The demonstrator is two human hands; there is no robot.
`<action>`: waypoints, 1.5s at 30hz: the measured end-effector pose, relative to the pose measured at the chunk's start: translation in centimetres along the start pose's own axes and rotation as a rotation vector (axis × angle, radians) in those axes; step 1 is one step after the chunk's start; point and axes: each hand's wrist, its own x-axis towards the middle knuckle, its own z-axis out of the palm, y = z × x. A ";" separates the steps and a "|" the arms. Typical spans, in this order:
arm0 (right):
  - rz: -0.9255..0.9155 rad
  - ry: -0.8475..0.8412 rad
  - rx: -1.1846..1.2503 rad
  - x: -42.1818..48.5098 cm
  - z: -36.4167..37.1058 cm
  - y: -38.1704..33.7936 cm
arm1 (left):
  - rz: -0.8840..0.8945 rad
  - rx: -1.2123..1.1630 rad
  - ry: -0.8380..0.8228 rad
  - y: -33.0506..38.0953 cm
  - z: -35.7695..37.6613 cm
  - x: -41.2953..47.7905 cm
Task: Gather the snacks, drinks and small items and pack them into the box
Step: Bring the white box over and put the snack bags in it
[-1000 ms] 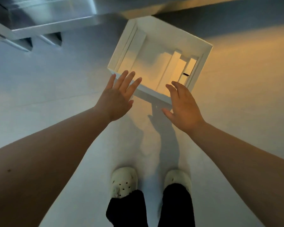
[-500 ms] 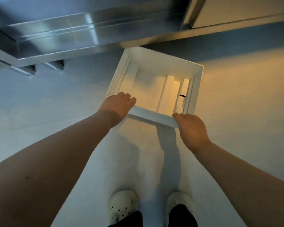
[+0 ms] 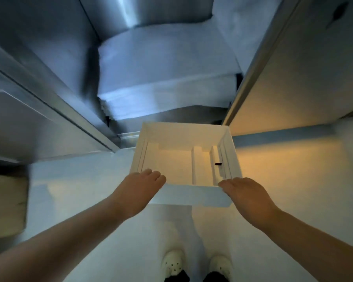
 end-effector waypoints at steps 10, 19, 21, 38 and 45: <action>-0.166 0.309 -0.264 -10.3 -31.0 -9.6 | -0.068 0.186 0.340 -0.1 -31.0 -15.1; -0.486 0.626 -0.416 -22.8 -47.8 -17.7 | -0.421 0.277 0.411 9.0 -47.7 -30.5; -0.558 0.605 -0.429 -25.2 -49.6 -18.9 | -0.456 0.284 0.438 11.9 -49.7 -34.1; -1.185 0.484 -0.391 -39.7 -49.3 -45.8 | -1.080 0.331 0.418 32.8 -49.5 -69.5; -1.484 0.417 -0.367 -48.1 -41.8 -64.4 | -1.436 0.324 0.310 43.3 -44.5 -87.6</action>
